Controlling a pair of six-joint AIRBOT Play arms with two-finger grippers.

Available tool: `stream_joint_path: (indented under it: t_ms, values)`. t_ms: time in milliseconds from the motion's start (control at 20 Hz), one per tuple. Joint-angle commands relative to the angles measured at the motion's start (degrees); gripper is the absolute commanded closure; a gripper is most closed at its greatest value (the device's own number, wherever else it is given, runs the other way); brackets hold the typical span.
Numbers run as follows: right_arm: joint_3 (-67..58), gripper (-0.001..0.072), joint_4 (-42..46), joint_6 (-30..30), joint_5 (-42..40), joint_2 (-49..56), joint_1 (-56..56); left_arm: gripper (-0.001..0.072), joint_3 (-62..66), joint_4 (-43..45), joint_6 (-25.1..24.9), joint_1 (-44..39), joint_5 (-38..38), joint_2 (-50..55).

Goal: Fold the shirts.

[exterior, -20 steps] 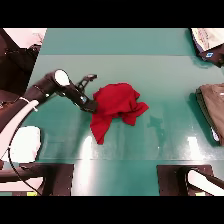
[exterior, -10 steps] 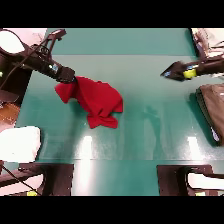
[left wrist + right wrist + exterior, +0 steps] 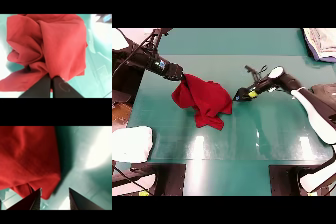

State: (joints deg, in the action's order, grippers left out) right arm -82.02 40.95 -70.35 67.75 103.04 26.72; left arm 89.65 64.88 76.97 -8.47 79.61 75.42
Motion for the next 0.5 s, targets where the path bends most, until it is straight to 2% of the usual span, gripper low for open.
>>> stream_joint_path:
  t_ms: [0,300,350,400,450]
  values:
    - [0.0,0.0307,-0.8,0.6,-3.6,2.6,3.9,0.0679,0.1,0.1,-0.1,0.1,0.0,-0.1]
    - [0.0,0.0313,-0.8,0.5,-10.0,2.6,4.9,0.0679,0.1,0.0,0.0,0.1,0.1,-0.1]
    - [0.0,0.0396,-0.8,0.5,-10.6,2.6,4.9,0.0679,0.1,0.0,0.0,0.1,0.1,-0.1]
    - [0.0,0.0539,-0.8,0.5,-11.0,2.6,4.9,0.0679,0.1,0.0,0.0,0.1,0.2,-0.1]
    - [0.0,0.0606,-0.8,0.5,-11.6,2.6,4.9,0.0679,0.1,0.0,0.0,0.0,0.2,-0.1]
